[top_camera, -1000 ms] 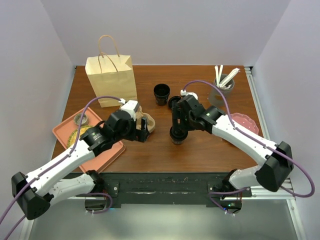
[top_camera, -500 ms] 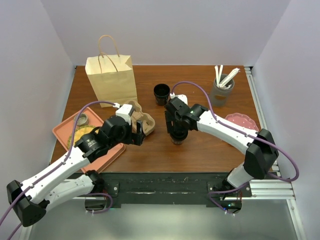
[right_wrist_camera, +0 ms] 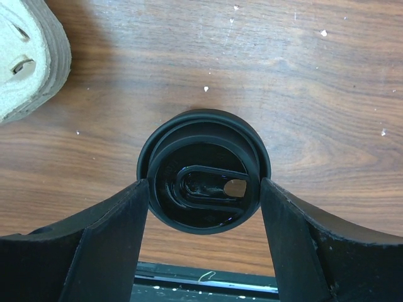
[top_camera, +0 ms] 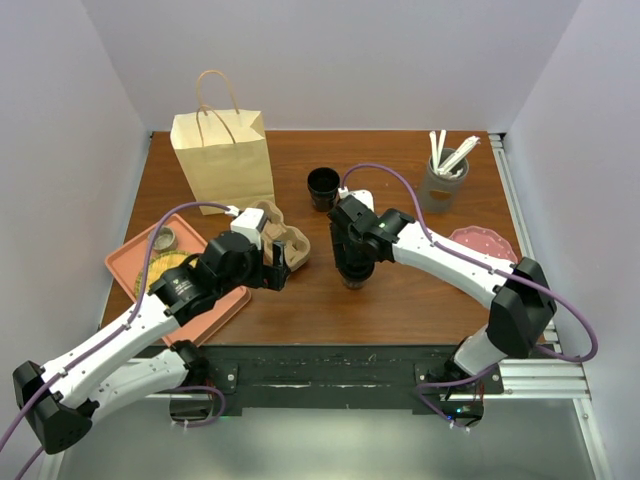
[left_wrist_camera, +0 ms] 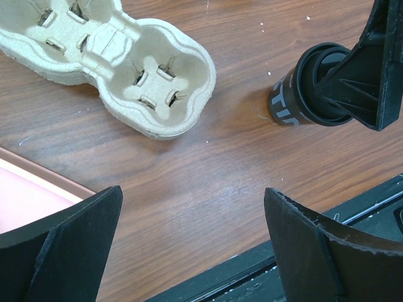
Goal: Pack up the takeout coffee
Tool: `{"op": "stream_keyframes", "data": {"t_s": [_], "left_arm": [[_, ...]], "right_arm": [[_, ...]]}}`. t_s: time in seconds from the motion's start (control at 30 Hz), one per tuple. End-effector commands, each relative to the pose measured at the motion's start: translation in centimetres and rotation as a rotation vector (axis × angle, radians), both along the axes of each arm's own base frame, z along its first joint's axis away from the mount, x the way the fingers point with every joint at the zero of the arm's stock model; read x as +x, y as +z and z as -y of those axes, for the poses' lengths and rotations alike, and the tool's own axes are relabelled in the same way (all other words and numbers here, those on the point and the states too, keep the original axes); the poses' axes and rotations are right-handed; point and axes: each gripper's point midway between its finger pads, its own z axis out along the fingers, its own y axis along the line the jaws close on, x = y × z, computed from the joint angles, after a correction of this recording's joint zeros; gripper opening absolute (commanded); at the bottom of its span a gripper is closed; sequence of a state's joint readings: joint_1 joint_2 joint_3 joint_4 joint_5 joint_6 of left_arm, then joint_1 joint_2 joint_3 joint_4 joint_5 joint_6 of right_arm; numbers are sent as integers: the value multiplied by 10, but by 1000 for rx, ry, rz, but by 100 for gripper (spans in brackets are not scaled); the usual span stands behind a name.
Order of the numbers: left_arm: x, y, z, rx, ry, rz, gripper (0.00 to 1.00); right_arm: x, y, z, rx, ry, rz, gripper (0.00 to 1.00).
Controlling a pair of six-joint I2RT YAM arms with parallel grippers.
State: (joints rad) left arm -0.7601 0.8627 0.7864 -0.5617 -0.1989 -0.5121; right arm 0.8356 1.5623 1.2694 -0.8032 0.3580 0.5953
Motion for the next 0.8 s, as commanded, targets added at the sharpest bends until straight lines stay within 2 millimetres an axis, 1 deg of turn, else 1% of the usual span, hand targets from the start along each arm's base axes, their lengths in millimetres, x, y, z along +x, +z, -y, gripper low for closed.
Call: {"op": "stream_keyframes", "data": {"t_s": [0.0, 0.13, 0.3, 0.47, 0.5, 0.57, 0.63, 0.67, 0.7, 0.77], "left_arm": [[9, 10, -1, -8, 19, 48, 100], [10, 11, 0, 1, 14, 52, 100], [13, 11, 2, 0, 12, 54, 100], [14, 12, 4, 2, 9, 54, 100], [15, 12, 4, 3, 9, 57, 100], [16, 14, 3, 8, 11, 62, 100], [16, 15, 3, 12, 12, 65, 100], [16, 16, 2, 11, 13, 66, 100], [16, 16, 2, 13, 12, 67, 100], [16, 15, 1, 17, 15, 65, 100]], "right_arm": [[2, -6, -1, -9, -21, 2, 74], [2, -8, -2, -18, -21, -5, 75], [1, -9, 2, -27, -26, -3, 76], [1, -11, 7, -47, -37, 2, 72], [0, -12, 9, -54, -44, 1, 72], [5, -5, 16, -71, -63, 42, 69], [10, -2, 22, -75, -81, 59, 68], [11, -2, 23, -68, -88, 65, 68], [14, -4, 29, -68, -105, 63, 68], [17, -7, 35, -64, -123, 59, 67]]}}
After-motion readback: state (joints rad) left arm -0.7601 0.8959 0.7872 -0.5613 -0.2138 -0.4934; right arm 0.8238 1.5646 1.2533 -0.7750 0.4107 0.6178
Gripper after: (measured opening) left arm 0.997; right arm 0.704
